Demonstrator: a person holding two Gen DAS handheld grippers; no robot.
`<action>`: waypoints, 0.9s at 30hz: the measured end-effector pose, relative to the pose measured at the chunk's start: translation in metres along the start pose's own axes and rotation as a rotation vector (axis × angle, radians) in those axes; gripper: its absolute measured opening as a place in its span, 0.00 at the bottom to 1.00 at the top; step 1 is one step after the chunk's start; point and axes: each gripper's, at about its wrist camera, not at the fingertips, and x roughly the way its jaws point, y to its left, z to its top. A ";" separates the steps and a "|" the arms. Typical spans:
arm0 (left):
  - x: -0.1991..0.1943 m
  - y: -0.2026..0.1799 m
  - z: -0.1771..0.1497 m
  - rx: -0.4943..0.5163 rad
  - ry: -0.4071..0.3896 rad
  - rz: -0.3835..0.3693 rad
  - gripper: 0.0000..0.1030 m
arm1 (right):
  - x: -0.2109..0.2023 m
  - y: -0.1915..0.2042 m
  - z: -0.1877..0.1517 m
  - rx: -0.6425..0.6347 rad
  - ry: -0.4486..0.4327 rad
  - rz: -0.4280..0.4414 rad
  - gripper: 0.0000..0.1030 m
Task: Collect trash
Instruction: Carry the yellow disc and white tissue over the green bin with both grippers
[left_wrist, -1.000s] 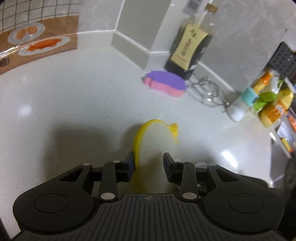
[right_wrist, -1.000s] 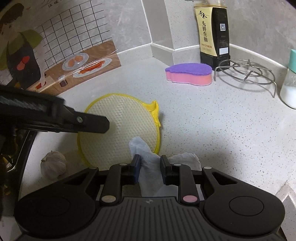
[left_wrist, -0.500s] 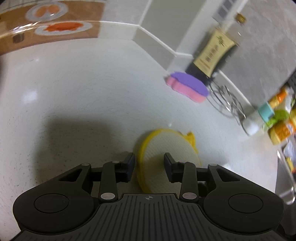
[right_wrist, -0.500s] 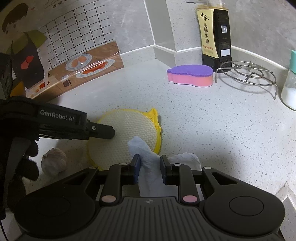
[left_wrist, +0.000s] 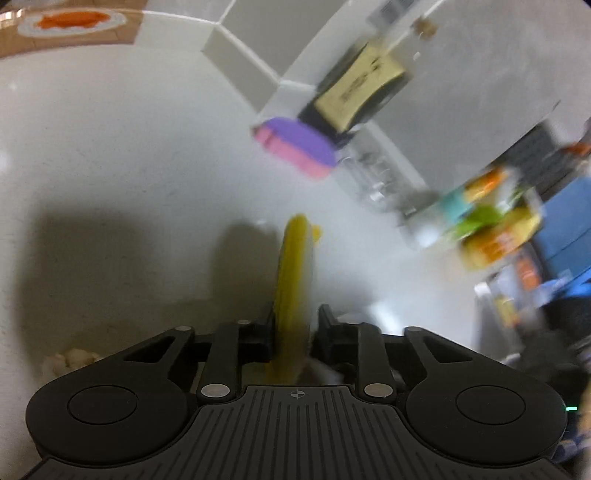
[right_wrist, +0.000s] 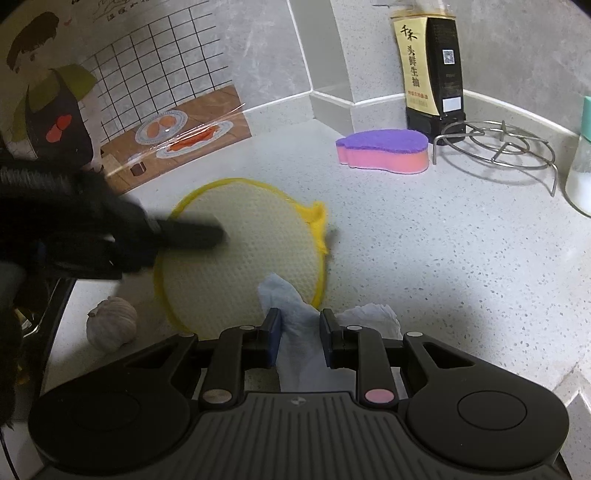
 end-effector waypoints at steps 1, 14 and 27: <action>0.001 0.000 -0.002 -0.011 -0.011 0.012 0.20 | 0.000 0.001 0.000 -0.003 0.001 -0.003 0.23; -0.075 0.003 -0.035 -0.049 -0.179 0.015 0.18 | -0.082 -0.006 -0.005 -0.080 -0.084 -0.108 0.72; -0.083 0.000 -0.044 0.092 -0.144 0.036 0.18 | -0.053 0.018 -0.021 0.062 0.042 -0.153 0.12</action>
